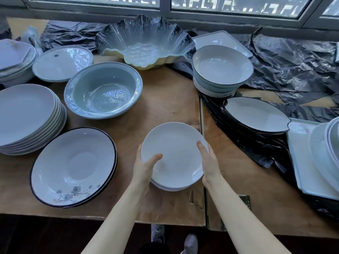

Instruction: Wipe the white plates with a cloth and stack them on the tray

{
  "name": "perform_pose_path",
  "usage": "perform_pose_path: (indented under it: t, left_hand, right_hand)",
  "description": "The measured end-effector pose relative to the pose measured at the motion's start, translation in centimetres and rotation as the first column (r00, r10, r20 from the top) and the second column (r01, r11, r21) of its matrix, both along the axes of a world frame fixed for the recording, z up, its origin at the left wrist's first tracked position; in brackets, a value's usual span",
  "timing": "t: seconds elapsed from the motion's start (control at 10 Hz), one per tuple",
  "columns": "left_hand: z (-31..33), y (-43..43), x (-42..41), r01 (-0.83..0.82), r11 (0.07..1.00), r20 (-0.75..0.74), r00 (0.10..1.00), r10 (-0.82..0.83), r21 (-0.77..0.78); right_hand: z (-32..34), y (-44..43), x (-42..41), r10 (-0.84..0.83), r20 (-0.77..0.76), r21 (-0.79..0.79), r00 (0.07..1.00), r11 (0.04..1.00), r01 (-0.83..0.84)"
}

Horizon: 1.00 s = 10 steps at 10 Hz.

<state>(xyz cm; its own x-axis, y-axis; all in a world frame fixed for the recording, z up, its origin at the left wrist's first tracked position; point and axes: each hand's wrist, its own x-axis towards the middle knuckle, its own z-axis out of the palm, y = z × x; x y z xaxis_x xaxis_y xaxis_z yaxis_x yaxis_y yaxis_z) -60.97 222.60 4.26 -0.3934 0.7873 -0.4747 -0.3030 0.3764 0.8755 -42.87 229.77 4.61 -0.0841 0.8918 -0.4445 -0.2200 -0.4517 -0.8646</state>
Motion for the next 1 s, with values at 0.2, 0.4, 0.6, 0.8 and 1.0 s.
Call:
perform_pose_path:
  t: [0.2,0.4,0.6,0.8,1.0]
  left_hand:
    - [-0.5,0.0,0.0,0.015,0.999,-0.009,1.0,-0.015,0.033]
    - [-0.4,0.3,0.4,-0.048,0.999,0.042,0.998,0.047,0.009]
    - [-0.8,0.4,-0.1,-0.041,0.998,0.033,0.999,0.043,-0.05]
    - [0.0,1.0,-2.4,0.038,0.993,-0.078,0.996,-0.047,-0.111]
    - [3.7,2.0,-4.6,0.108,0.979,-0.429,0.886,-0.174,-0.173]
  right_hand:
    - [-0.7,0.1,-0.3,-0.027,0.013,0.031,1.0,0.999,0.027]
    - [-0.6,0.1,-0.4,-0.047,-0.085,-0.079,0.995,0.996,0.04]
    - [0.1,0.0,-0.2,-0.047,0.028,-0.045,0.999,0.998,0.048]
    - [3.3,0.7,0.7,-0.001,0.229,0.067,0.973,0.998,-0.015]
    - [8.4,2.7,2.3,0.144,0.497,0.14,0.856,0.96,-0.242]
